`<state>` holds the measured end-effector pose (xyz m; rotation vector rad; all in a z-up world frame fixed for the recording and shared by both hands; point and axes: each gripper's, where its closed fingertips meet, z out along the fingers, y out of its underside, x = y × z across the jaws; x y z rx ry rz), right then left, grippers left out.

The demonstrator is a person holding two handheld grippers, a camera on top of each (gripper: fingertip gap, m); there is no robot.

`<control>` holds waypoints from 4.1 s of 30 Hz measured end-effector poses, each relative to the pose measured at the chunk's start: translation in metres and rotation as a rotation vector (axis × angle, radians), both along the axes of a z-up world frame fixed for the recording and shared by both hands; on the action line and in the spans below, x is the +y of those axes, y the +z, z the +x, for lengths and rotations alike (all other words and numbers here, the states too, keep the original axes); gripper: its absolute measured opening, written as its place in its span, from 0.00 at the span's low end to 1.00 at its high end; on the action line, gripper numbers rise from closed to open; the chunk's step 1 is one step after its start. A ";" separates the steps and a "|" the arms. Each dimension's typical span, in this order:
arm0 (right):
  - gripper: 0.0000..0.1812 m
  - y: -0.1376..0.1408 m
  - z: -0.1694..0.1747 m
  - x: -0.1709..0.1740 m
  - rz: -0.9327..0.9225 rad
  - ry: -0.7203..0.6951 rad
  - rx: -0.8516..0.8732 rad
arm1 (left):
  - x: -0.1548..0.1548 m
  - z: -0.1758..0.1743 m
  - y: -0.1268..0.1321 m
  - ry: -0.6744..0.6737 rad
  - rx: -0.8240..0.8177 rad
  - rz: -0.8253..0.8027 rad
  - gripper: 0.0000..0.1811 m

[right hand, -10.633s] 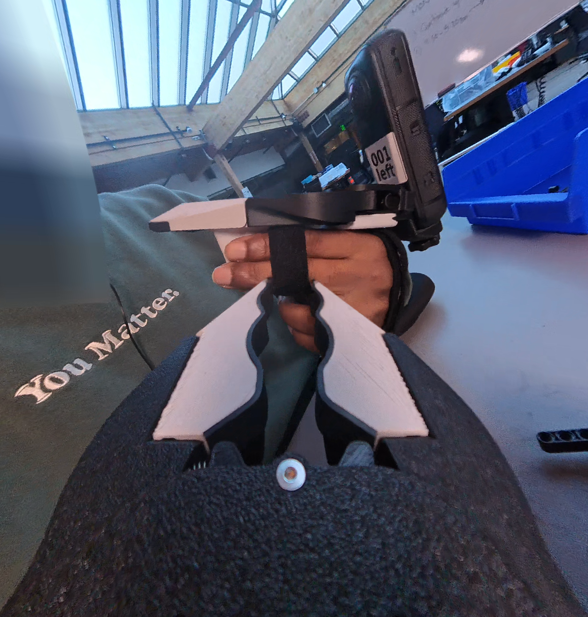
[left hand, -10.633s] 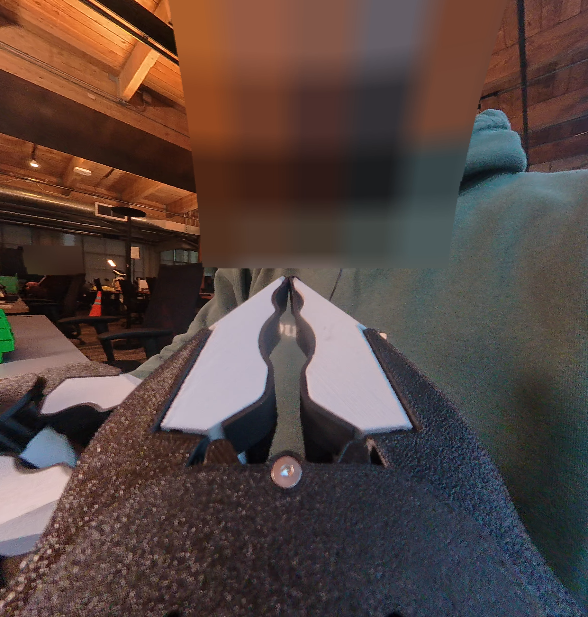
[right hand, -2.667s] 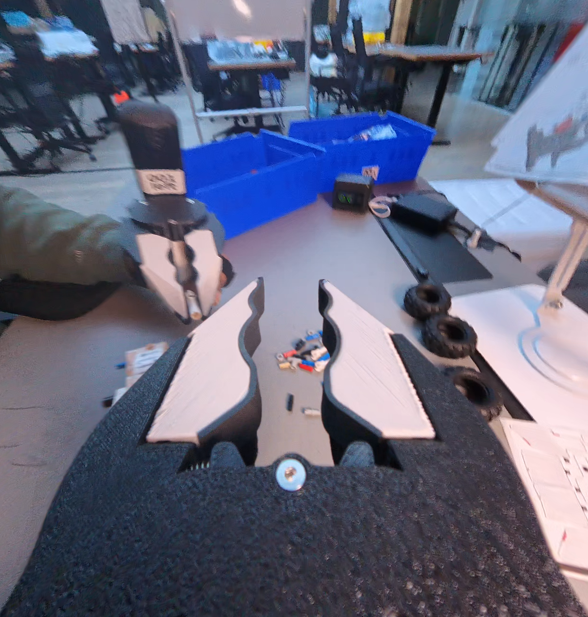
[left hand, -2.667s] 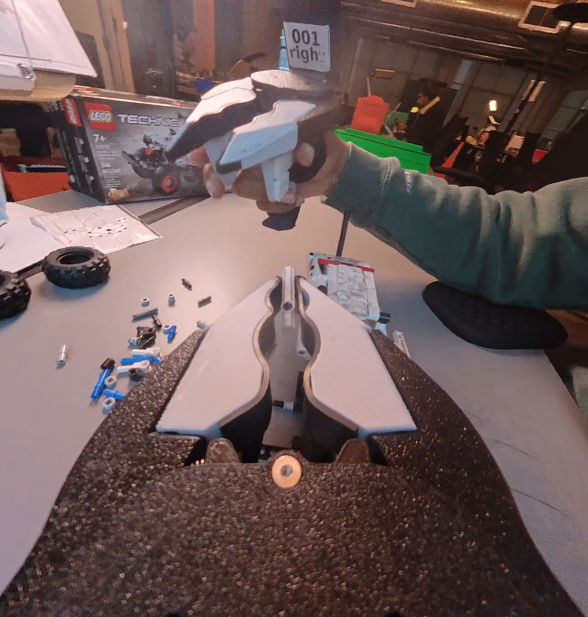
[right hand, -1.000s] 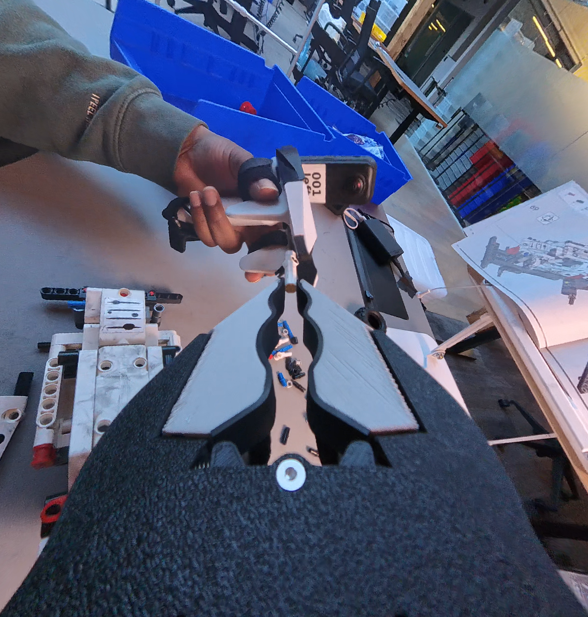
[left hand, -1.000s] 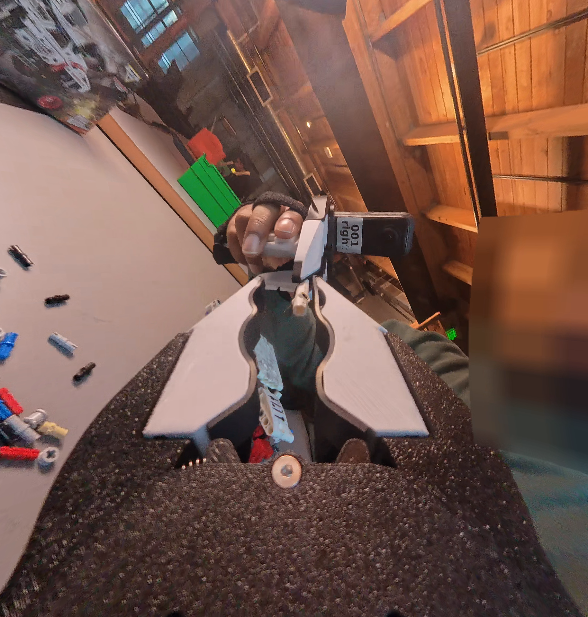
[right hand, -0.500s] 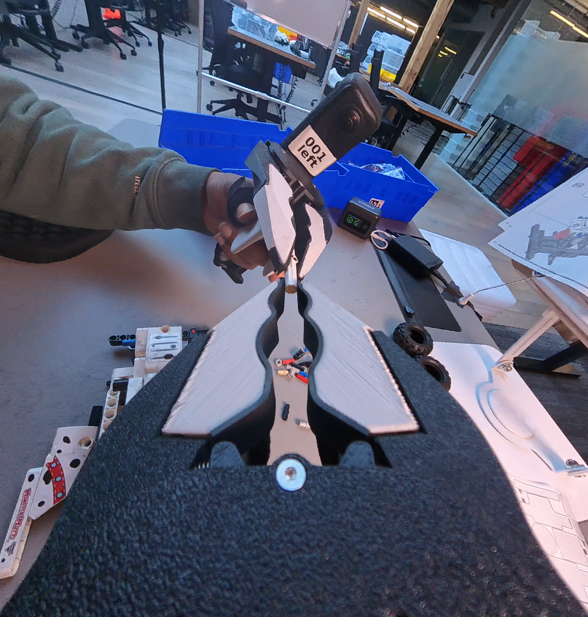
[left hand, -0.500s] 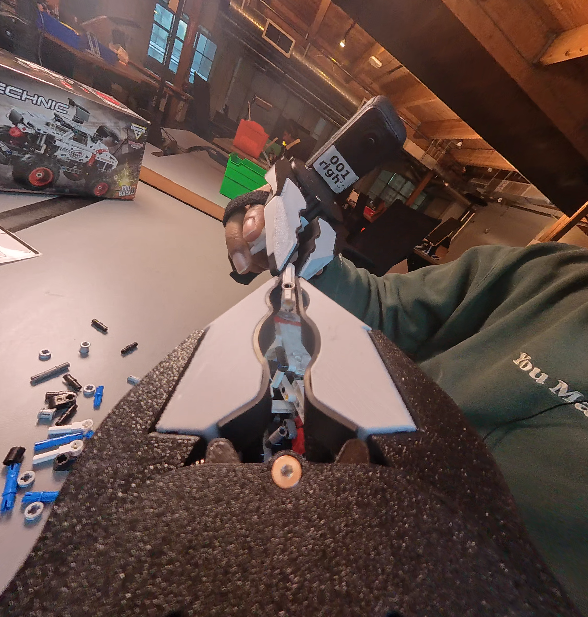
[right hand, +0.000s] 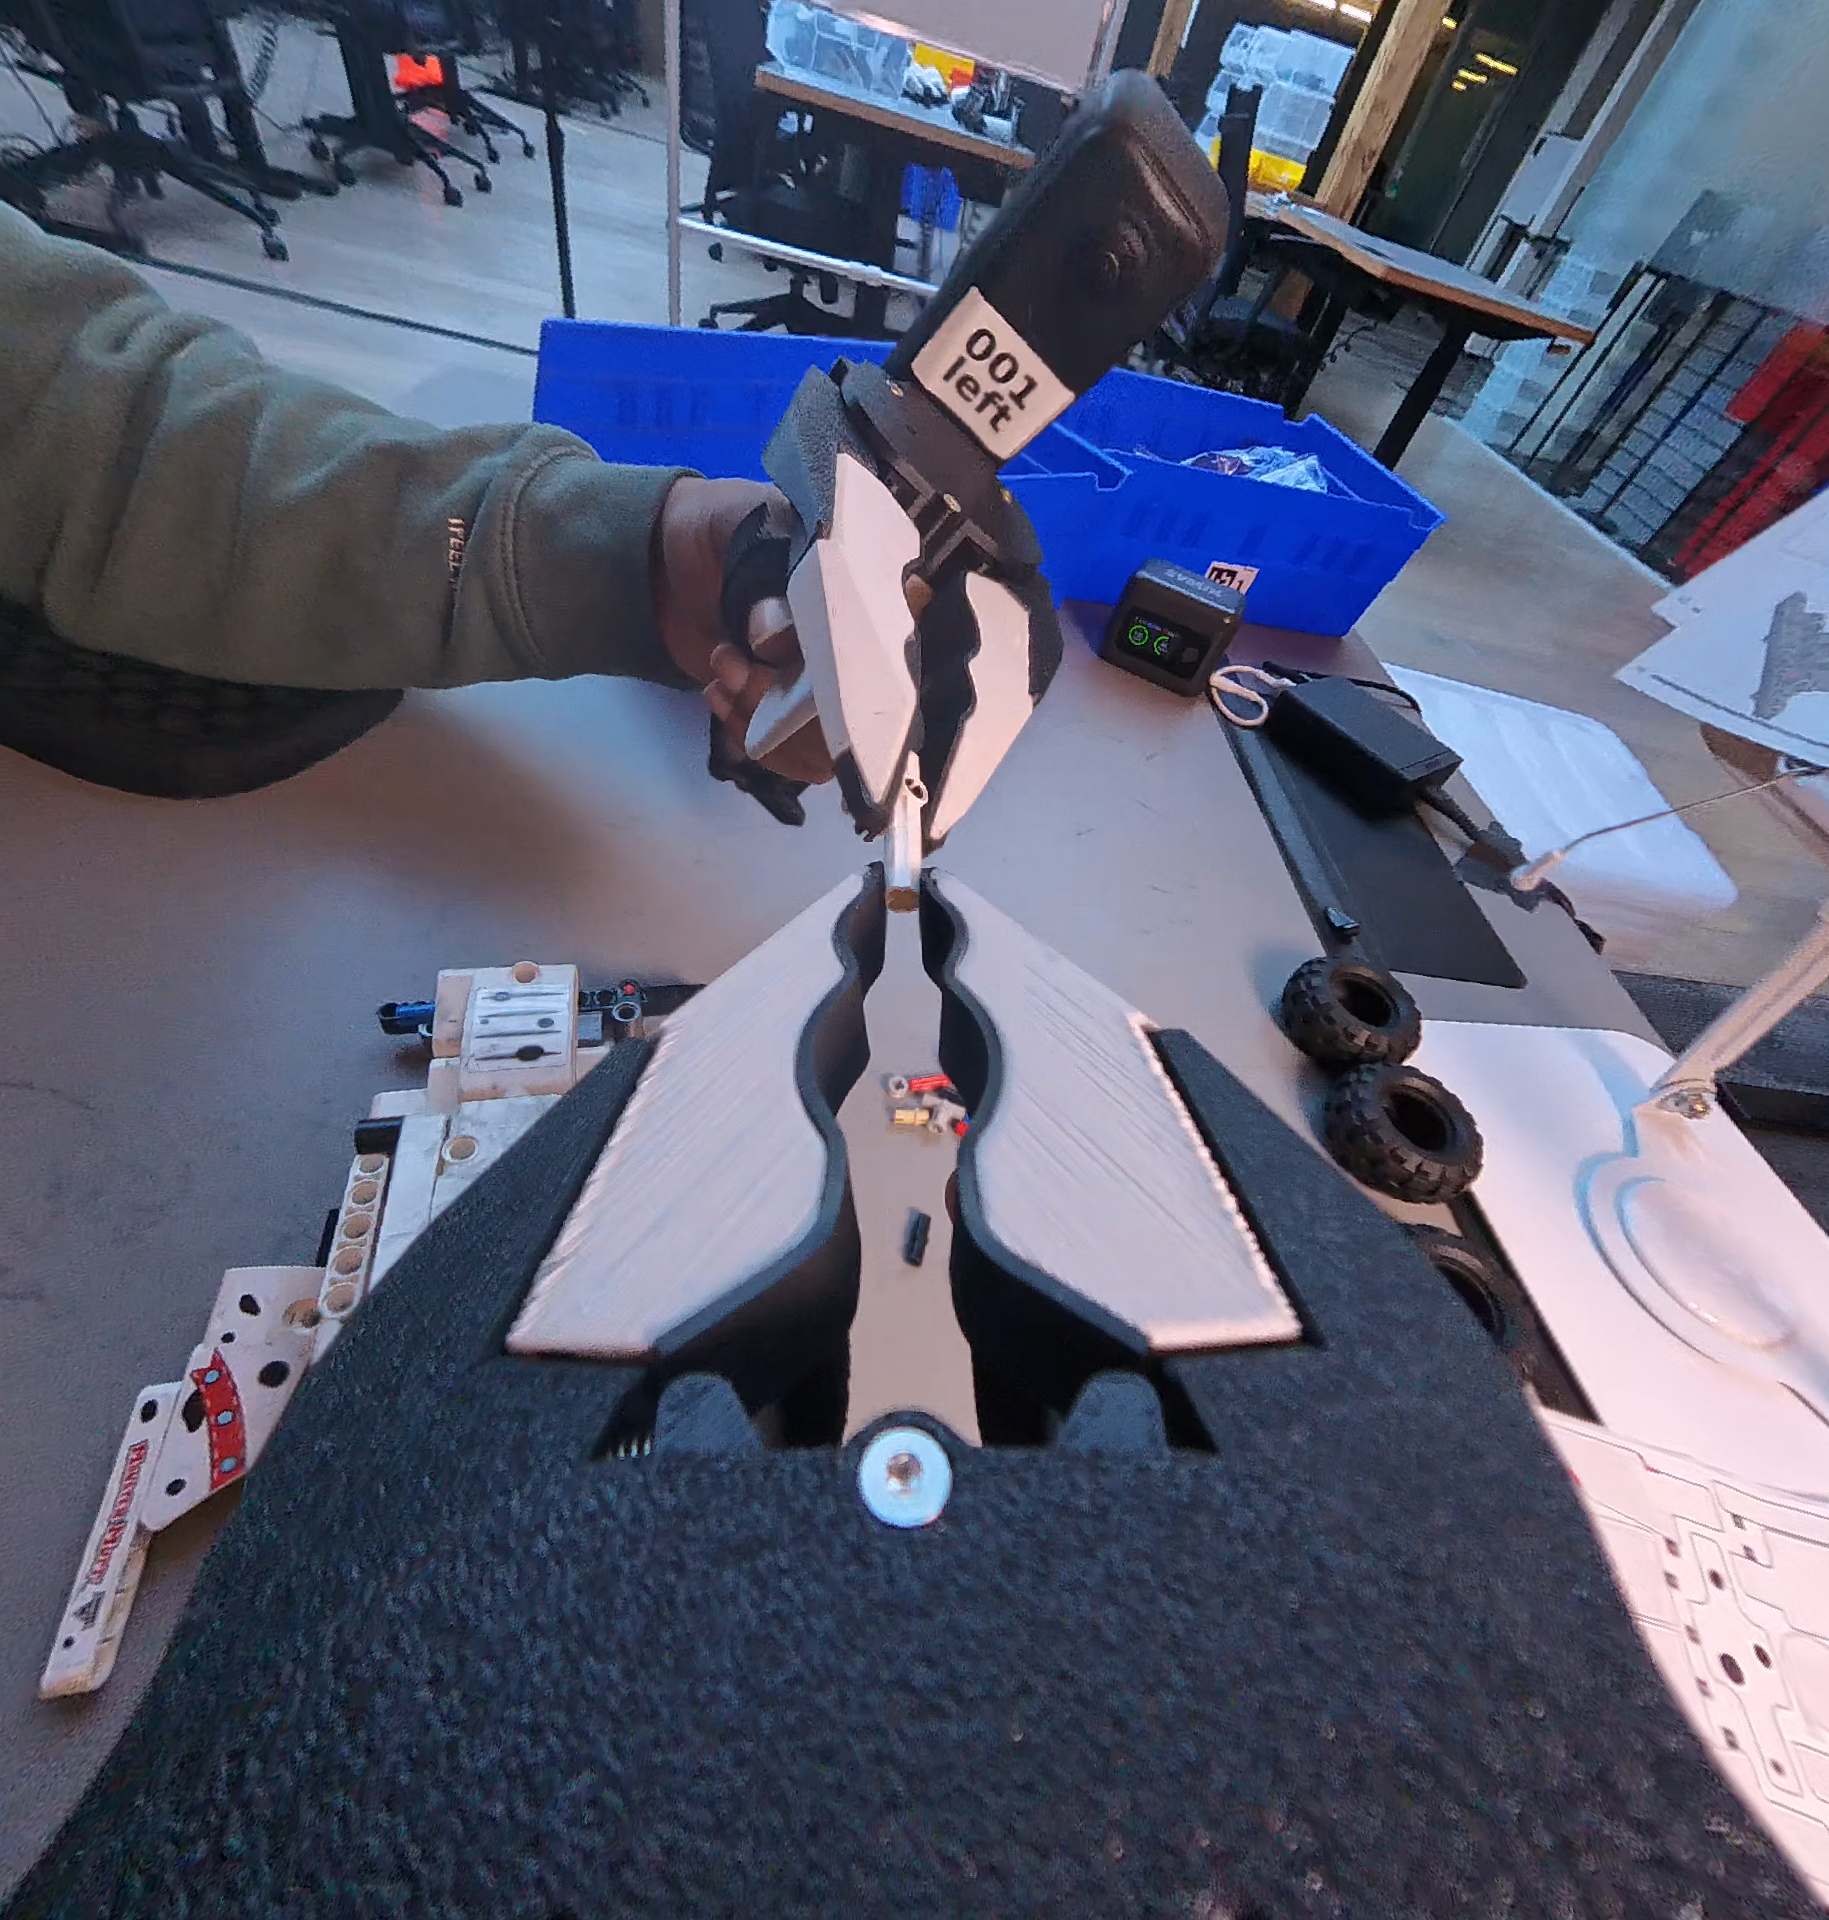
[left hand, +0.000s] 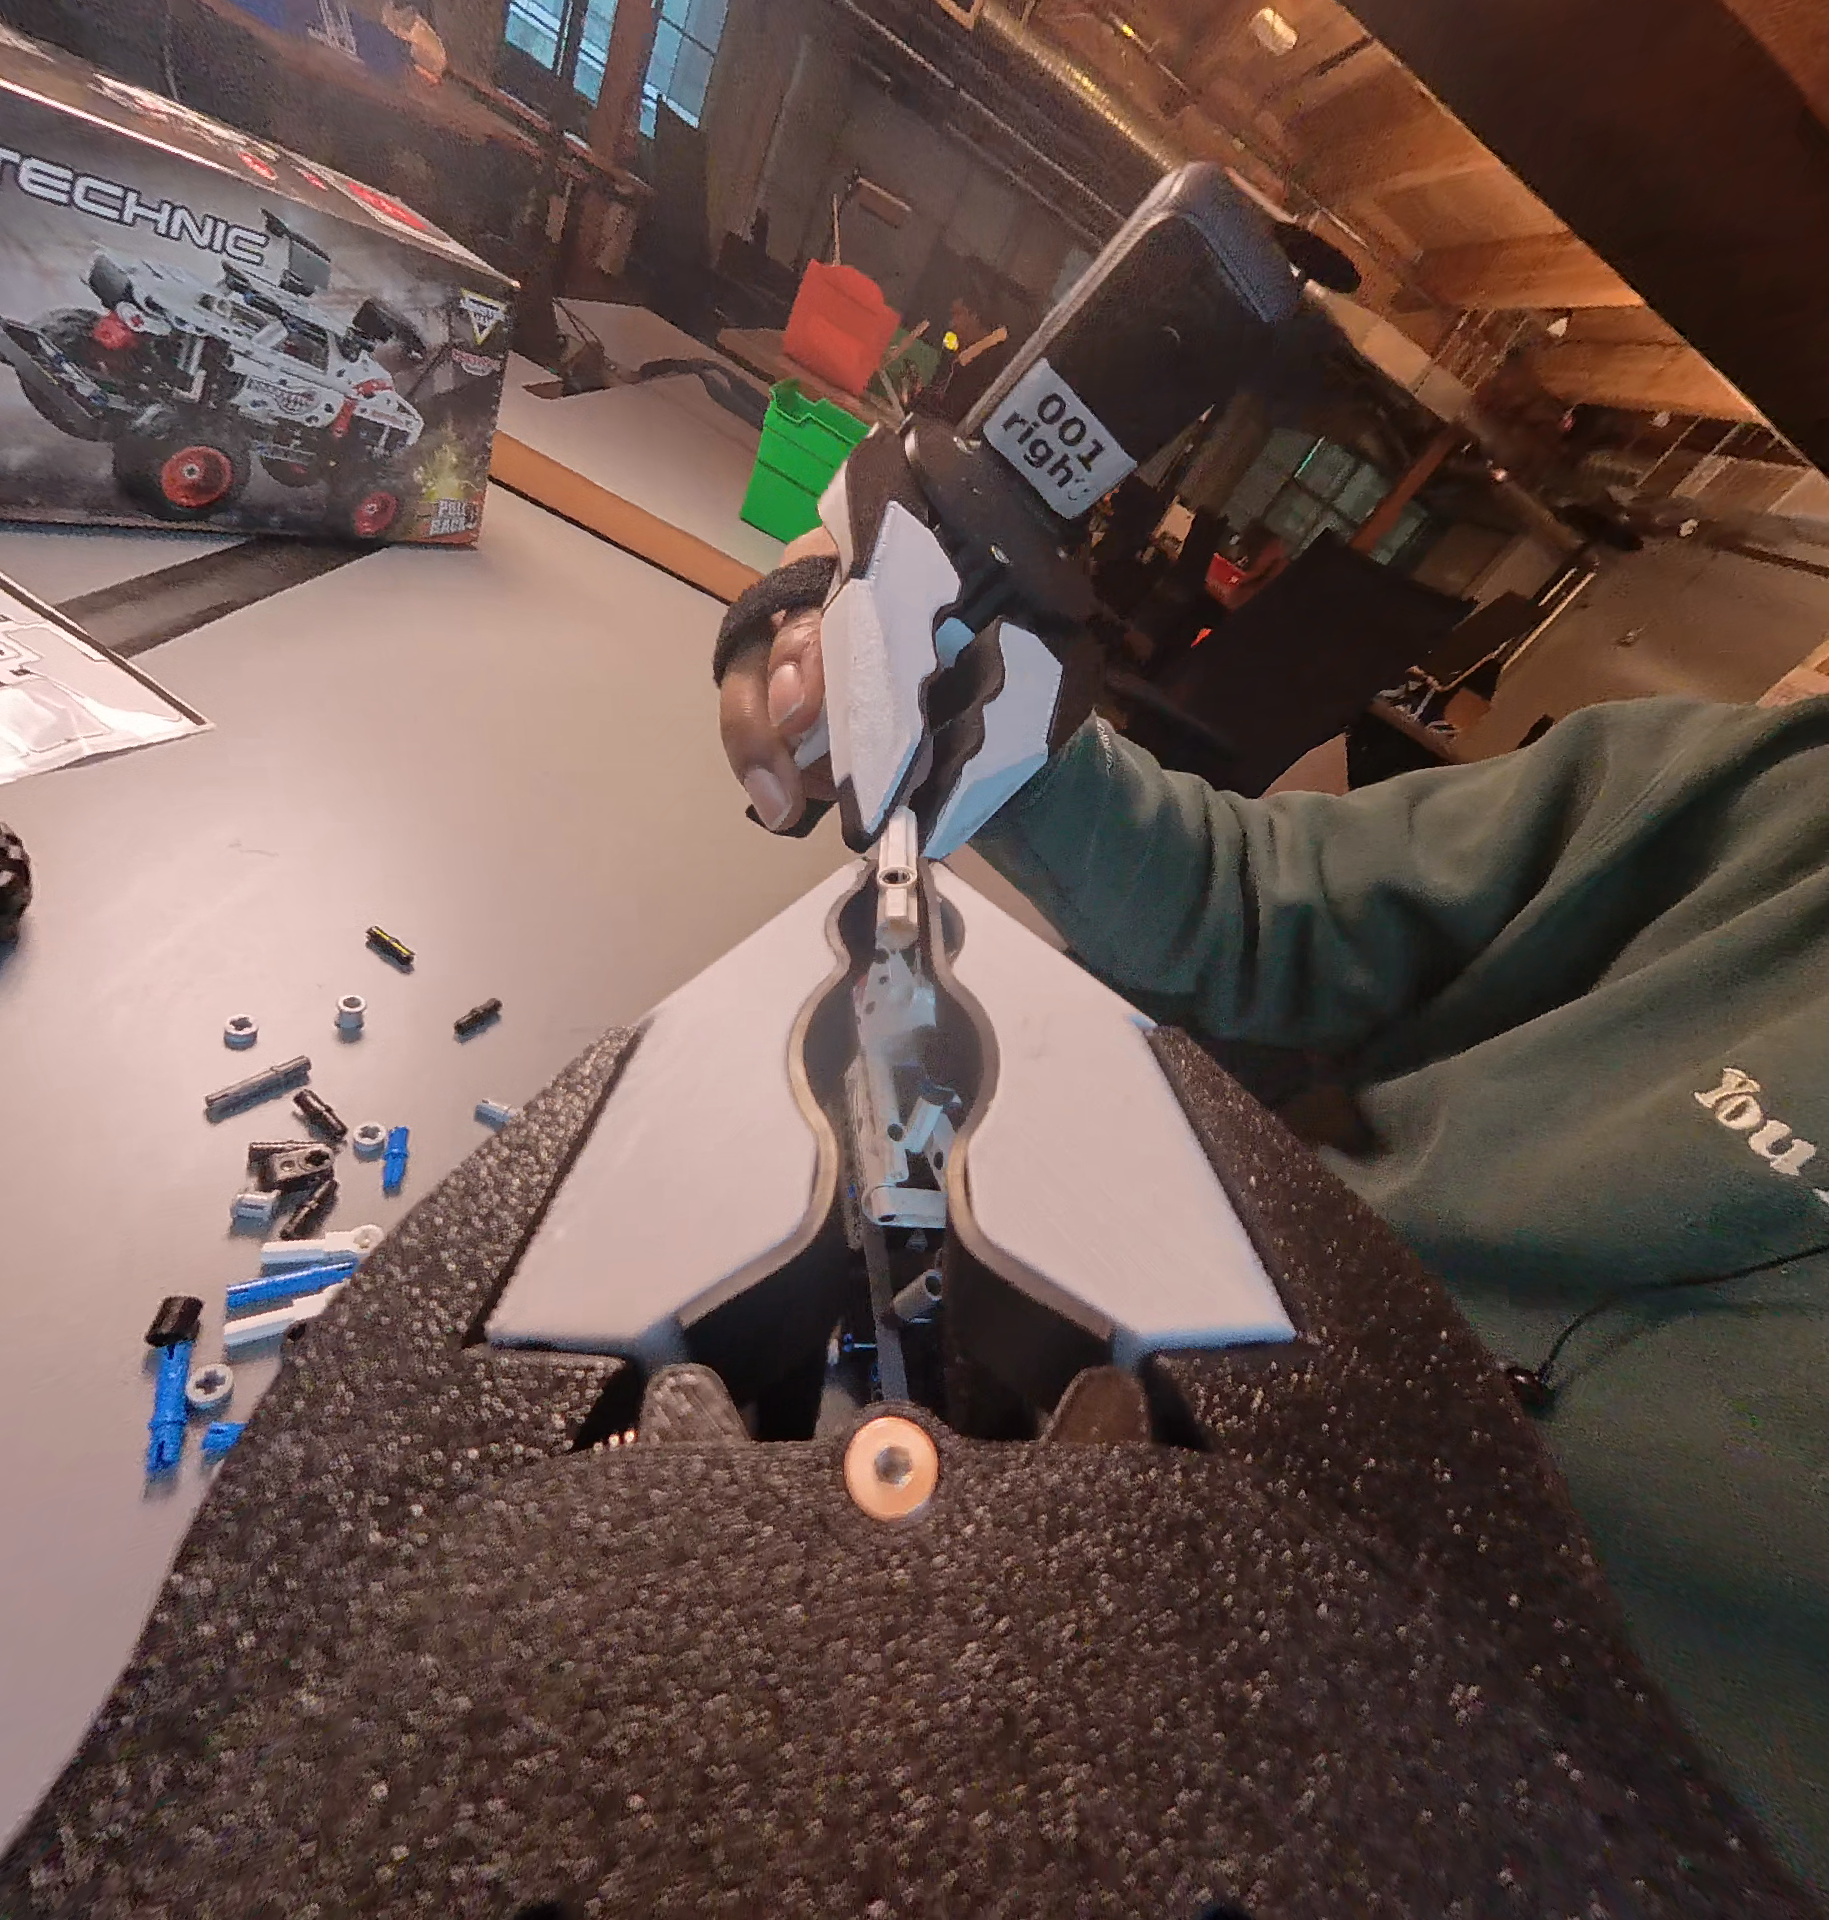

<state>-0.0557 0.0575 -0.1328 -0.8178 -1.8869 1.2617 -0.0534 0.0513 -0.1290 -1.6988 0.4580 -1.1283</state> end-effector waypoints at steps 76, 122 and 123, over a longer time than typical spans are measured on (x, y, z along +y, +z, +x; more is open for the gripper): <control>0.01 -0.053 -0.020 0.066 -0.125 -0.142 -0.185 | 0.015 -0.025 0.014 0.176 0.100 0.104 0.04; 0.03 0.039 -0.021 -0.011 0.299 -0.104 0.320 | -0.009 -0.012 0.031 -0.032 -0.256 0.154 0.02; 0.03 0.040 -0.021 -0.013 0.311 -0.103 0.327 | -0.010 -0.011 0.032 -0.032 -0.238 0.165 0.02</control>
